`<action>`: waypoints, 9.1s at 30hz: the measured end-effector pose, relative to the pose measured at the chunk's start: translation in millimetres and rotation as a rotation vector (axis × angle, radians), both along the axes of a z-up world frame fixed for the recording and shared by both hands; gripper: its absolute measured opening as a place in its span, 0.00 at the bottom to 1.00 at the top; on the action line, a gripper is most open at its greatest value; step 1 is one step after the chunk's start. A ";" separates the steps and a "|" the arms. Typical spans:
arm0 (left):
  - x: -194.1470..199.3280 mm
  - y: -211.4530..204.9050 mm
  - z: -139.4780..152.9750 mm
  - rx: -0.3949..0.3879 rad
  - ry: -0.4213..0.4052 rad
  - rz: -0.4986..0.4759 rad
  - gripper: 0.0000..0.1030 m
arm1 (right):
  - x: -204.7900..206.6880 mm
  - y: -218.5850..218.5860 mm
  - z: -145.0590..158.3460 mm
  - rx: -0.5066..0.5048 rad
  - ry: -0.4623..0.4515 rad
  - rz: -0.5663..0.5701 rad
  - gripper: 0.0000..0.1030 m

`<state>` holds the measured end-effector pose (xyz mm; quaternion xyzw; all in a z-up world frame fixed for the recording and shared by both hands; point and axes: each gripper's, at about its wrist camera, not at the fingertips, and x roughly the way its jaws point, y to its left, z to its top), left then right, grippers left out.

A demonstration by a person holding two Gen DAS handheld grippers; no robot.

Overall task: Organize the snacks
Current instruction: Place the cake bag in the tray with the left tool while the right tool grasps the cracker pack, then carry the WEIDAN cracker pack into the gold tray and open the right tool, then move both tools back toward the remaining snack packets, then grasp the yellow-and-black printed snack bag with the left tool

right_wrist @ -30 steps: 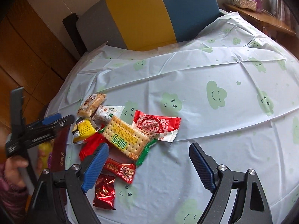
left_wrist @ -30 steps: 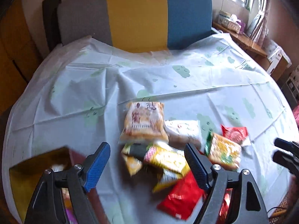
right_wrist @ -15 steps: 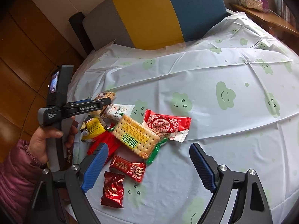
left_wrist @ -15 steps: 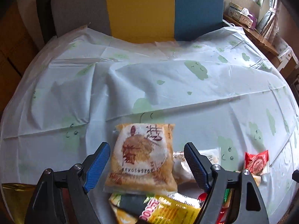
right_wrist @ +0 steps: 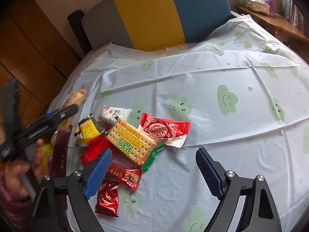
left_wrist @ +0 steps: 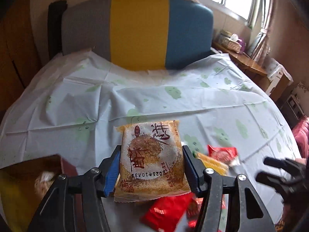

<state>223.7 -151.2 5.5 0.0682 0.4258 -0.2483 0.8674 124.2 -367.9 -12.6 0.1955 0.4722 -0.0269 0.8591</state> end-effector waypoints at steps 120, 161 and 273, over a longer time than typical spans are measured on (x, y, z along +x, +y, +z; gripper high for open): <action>-155.4 221.9 -20.6 -0.021 0.035 0.517 0.60 | -27.9 59.7 -59.0 -0.382 0.242 0.294 0.53; -161.0 275.3 -41.5 -0.078 0.073 0.630 0.60 | 76.5 315.4 -15.0 0.094 0.082 0.403 0.53; 61.3 -2.7 -92.8 -0.001 0.381 0.328 0.66 | -14.2 -11.3 9.3 -0.122 0.010 -0.024 0.83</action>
